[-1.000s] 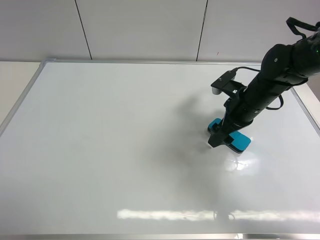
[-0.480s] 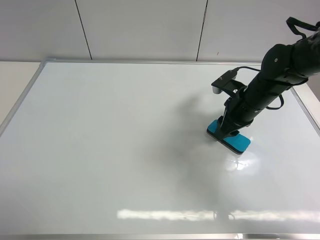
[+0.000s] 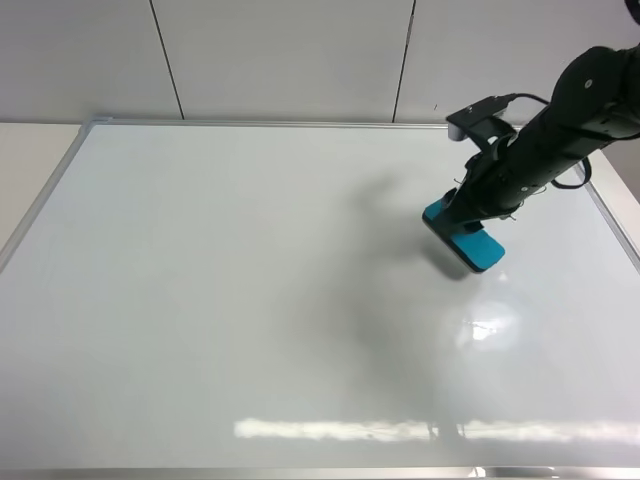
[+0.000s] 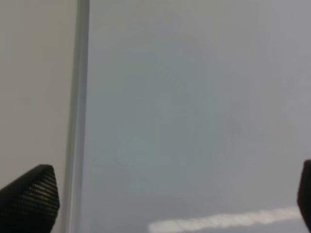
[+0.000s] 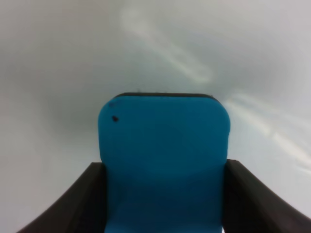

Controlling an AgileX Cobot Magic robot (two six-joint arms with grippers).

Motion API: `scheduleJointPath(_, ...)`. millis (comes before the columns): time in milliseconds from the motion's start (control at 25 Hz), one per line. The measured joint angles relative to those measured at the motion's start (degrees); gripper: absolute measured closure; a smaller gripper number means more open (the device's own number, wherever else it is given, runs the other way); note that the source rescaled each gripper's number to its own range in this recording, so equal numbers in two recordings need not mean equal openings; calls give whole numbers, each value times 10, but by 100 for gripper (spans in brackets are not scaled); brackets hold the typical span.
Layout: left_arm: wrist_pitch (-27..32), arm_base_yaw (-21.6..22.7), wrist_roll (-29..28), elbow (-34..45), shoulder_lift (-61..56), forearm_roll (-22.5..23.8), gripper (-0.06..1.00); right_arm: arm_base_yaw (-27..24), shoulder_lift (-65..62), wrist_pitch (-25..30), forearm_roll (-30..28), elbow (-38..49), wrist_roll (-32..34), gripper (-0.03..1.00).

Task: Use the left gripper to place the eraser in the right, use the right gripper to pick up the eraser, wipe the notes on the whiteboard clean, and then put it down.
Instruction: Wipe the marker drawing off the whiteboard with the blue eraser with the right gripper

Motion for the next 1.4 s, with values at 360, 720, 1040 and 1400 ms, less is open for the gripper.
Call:
scheduleJointPath(360, 0, 0, 0, 0, 0, 0, -6, -27, 33, 35, -174, -103, 270, 95)
scheduleJointPath(720, 0, 0, 0, 0, 0, 0, -6, -31, 155, 20, -175, -158, 333, 95)
scheduleJointPath(1040, 0, 0, 0, 0, 0, 0, -6, -37, 174, -7, -176, -164, 334, 95)
scheduleJointPath(1400, 0, 0, 0, 0, 0, 0, -6, -146, 179, -44, -176, -166, 338, 95)
